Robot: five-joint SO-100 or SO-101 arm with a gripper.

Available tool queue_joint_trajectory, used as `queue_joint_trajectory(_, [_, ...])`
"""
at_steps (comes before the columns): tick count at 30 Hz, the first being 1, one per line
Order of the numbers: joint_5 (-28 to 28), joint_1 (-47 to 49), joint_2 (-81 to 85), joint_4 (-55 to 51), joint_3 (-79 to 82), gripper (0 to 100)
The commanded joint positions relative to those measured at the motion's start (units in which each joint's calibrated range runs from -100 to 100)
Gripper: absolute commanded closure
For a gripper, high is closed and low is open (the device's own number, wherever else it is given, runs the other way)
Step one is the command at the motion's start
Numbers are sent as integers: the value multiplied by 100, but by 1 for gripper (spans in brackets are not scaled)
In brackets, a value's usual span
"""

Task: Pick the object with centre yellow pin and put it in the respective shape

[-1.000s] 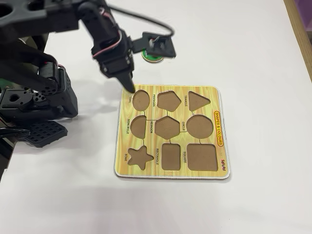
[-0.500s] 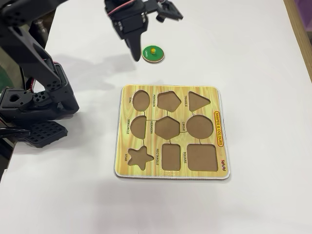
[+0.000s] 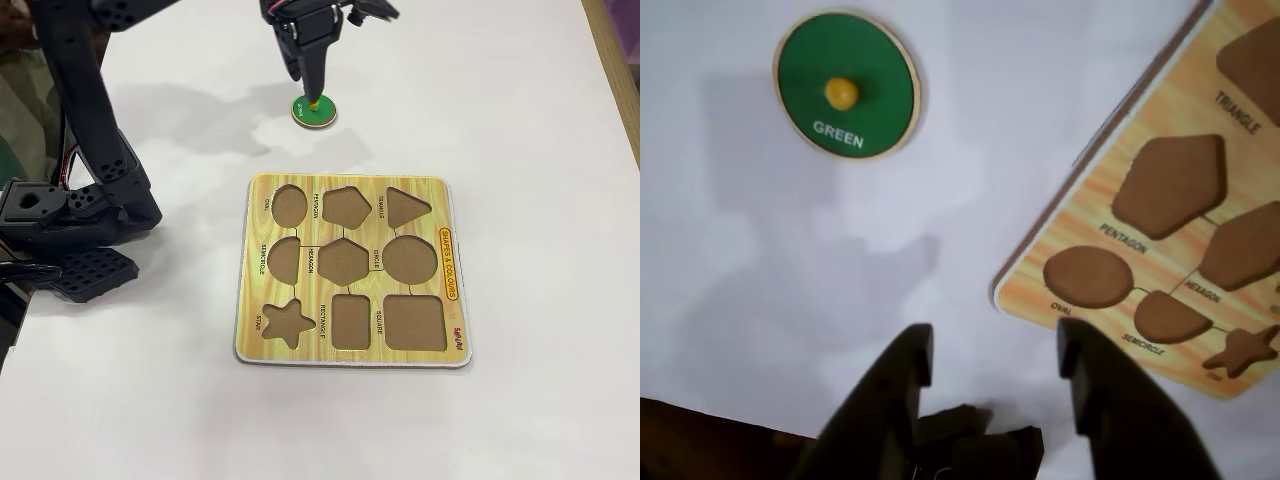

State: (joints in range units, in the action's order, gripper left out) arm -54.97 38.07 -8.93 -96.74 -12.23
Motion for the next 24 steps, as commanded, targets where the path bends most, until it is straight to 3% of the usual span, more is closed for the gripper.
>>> queue_joint_trajectory(1, [-5, 216, -286, -6, -800, 85])
queue_joint_trajectory(24, [-11, 1447, -3006, 3, -3237, 85])
